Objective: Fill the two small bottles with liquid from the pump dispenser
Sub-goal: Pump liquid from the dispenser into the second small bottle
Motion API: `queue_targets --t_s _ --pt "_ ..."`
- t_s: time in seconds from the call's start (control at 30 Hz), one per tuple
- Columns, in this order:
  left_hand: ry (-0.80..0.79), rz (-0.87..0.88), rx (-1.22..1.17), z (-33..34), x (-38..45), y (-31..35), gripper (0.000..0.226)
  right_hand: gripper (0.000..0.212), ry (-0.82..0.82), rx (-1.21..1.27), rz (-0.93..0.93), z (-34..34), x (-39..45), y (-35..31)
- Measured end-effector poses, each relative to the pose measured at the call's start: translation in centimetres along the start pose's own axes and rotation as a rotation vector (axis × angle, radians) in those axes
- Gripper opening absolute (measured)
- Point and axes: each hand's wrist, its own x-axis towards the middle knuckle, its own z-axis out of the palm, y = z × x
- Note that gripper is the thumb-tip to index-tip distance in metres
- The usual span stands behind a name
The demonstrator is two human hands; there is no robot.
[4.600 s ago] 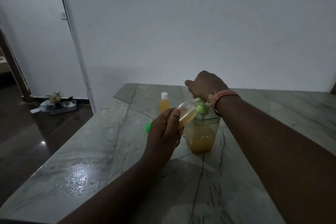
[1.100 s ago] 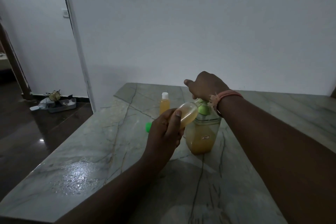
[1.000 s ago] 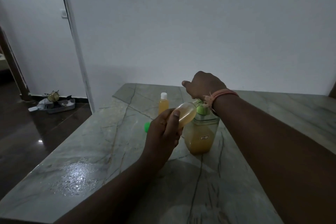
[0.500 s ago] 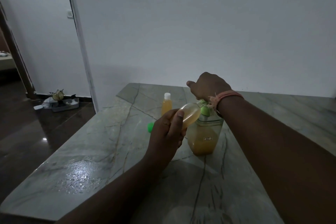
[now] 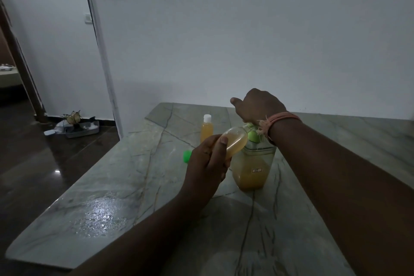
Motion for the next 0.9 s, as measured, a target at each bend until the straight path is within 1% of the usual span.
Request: queue_targets --t_s 0.13,0.23,0.33,0.53,0.7,0.83,0.9 --pt "0.002 0.001 -0.001 0.0 -0.2 0.2 0.028 0.042 0.001 -0.042 -0.027 -0.8 -0.3 -0.4" --pt "0.010 0.003 -0.007 0.0 -0.1 0.3 0.031 0.049 -0.006 0.002 -0.056 -0.7 0.0 -0.4" --pt "0.003 0.021 0.002 0.0 0.1 0.0 0.028 0.054 0.027 0.097 -0.018 -0.1 0.1 0.3" --pt "0.005 0.004 0.008 0.0 0.1 -0.1 0.030 0.043 -0.007 0.008 0.003 -0.1 0.1 0.1" --pt "0.000 0.000 0.010 0.0 -0.2 0.2 0.029 0.034 0.023 -0.106 -0.052 -1.2 -0.5 -0.6" --pt "0.004 0.015 0.022 0.0 0.0 0.0 0.024 0.040 -0.002 -0.016 -0.008 -0.4 -0.2 -0.3" --pt "0.006 0.009 0.026 0.0 0.0 -0.1 0.024 0.038 -0.038 0.002 0.014 -0.2 0.0 0.1"
